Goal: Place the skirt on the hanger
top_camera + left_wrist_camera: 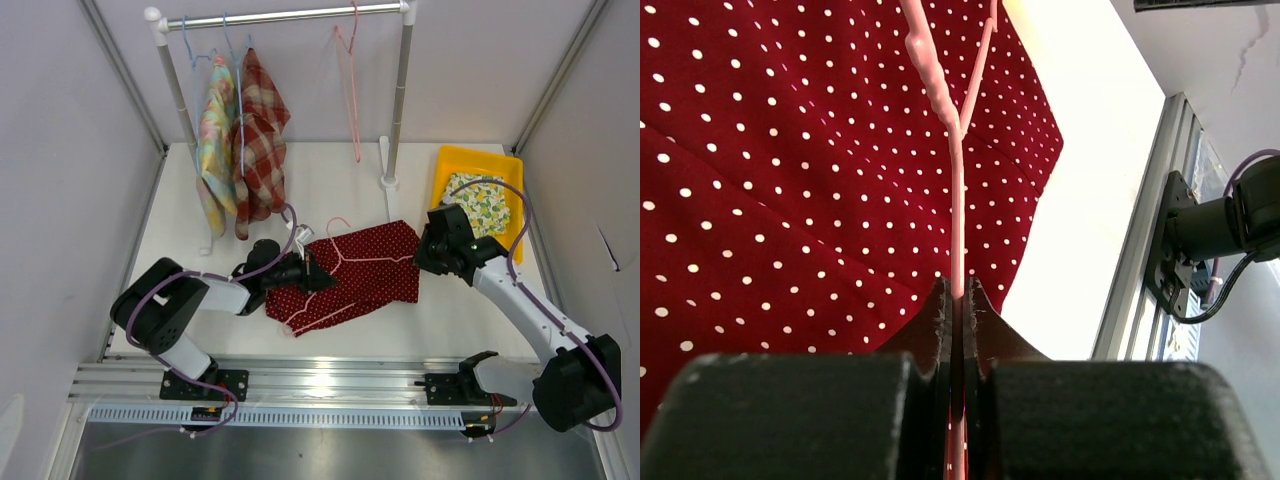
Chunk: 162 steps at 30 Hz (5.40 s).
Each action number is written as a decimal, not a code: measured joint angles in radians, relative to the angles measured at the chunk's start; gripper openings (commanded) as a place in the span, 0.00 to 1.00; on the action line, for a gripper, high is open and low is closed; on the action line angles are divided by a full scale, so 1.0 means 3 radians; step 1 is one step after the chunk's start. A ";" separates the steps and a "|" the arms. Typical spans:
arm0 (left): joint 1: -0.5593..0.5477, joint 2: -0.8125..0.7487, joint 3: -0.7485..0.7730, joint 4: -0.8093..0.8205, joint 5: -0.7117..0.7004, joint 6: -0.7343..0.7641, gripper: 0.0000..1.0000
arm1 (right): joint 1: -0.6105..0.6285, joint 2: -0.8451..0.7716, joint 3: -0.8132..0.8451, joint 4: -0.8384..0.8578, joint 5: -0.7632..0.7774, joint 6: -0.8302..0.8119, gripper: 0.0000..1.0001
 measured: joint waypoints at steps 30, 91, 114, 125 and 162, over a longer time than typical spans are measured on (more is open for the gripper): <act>0.0006 0.0056 0.0000 0.0276 0.0323 -0.0137 0.00 | 0.0065 0.0231 -0.0800 0.0591 -0.0146 0.0023 0.24; -0.0053 -0.0137 0.0128 -0.0632 -0.0095 0.0579 0.00 | -0.0514 0.0657 0.0820 -0.0163 -0.0565 -0.0207 0.09; -0.0221 -0.0173 0.0158 -0.1155 -0.0721 0.0898 0.00 | -0.0228 0.0064 -0.0290 -0.0052 -0.0139 -0.0051 0.64; -0.0225 -0.0174 0.0170 -0.1190 -0.0769 0.0914 0.00 | 0.1605 -0.0027 -0.0313 0.0600 0.0566 -0.0042 0.56; -0.0225 -0.0156 0.0348 -0.1342 -0.0627 0.0880 0.00 | 0.3291 0.2101 0.0128 0.2305 0.1887 -0.0240 0.08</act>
